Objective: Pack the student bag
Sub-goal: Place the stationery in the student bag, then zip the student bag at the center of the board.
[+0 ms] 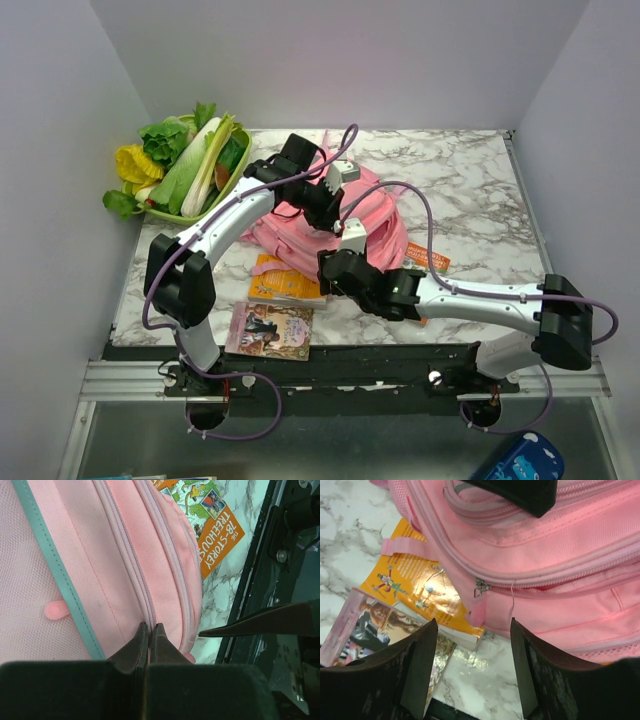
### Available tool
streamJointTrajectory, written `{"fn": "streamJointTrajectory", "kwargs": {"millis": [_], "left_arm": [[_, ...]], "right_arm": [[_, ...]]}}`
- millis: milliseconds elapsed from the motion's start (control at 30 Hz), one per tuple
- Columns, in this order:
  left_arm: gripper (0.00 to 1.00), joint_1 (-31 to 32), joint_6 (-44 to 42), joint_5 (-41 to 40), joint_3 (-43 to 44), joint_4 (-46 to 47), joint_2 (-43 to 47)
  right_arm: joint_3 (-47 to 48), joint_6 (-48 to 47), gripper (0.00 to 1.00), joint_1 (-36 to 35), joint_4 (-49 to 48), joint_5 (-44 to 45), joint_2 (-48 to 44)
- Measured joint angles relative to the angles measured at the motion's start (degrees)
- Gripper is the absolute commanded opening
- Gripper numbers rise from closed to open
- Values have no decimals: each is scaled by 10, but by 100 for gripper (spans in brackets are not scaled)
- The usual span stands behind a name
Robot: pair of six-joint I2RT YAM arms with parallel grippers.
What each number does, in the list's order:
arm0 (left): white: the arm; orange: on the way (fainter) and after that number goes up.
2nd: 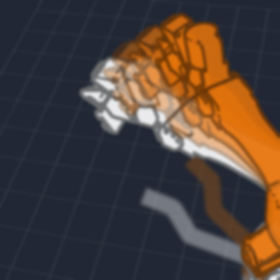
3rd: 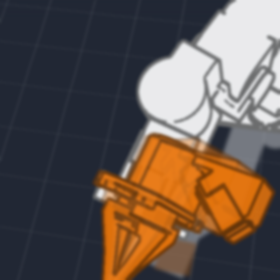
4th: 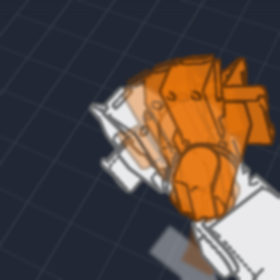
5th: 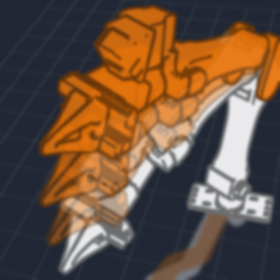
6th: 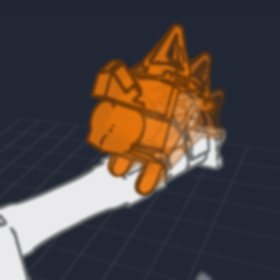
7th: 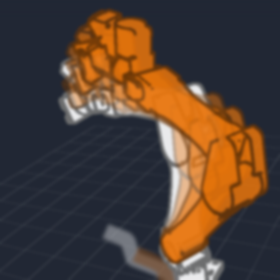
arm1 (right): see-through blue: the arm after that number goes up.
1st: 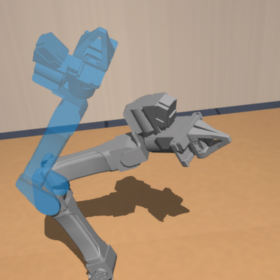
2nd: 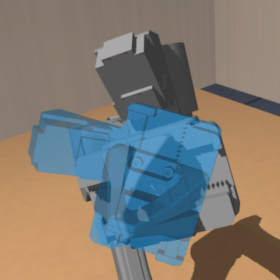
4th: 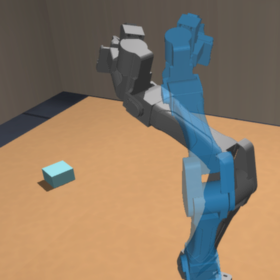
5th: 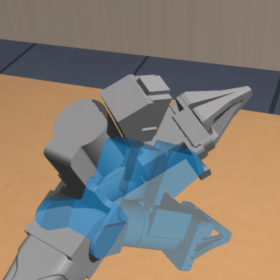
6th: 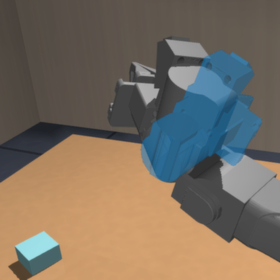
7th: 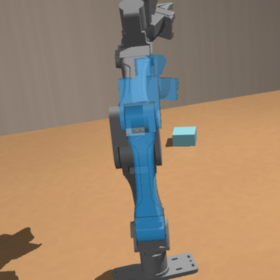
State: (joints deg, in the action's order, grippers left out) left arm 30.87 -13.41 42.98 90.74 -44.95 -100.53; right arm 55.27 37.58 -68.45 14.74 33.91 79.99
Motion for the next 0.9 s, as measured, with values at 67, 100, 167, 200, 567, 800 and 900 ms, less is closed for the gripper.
{"fn": "streamJointTrajectory", "kwargs": {"millis": [67,100,167,200,567,800,900], "left_arm": [[0,0,0,-1,0,-1,0],[0,0,0,-2,0,-1,0],[0,0,0,-2,0,-1,0],[0,0,0,-2,0,-1,0],[0,0,0,-3,0,-1,0],[0,0,0,-4,0,-1,0],[0,3,0,-9,0,-1,0]], "right_arm": [[11,-5,64,-1,1,20,19],[16,-7,63,-1,3,29,28],[29,-12,58,-1,6,45,48],[35,-12,55,-1,9,52,56],[70,-8,31,-6,50,92,94],[79,10,9,-9,70,99,101],[73,17,3,-10,69,98,96]]}}
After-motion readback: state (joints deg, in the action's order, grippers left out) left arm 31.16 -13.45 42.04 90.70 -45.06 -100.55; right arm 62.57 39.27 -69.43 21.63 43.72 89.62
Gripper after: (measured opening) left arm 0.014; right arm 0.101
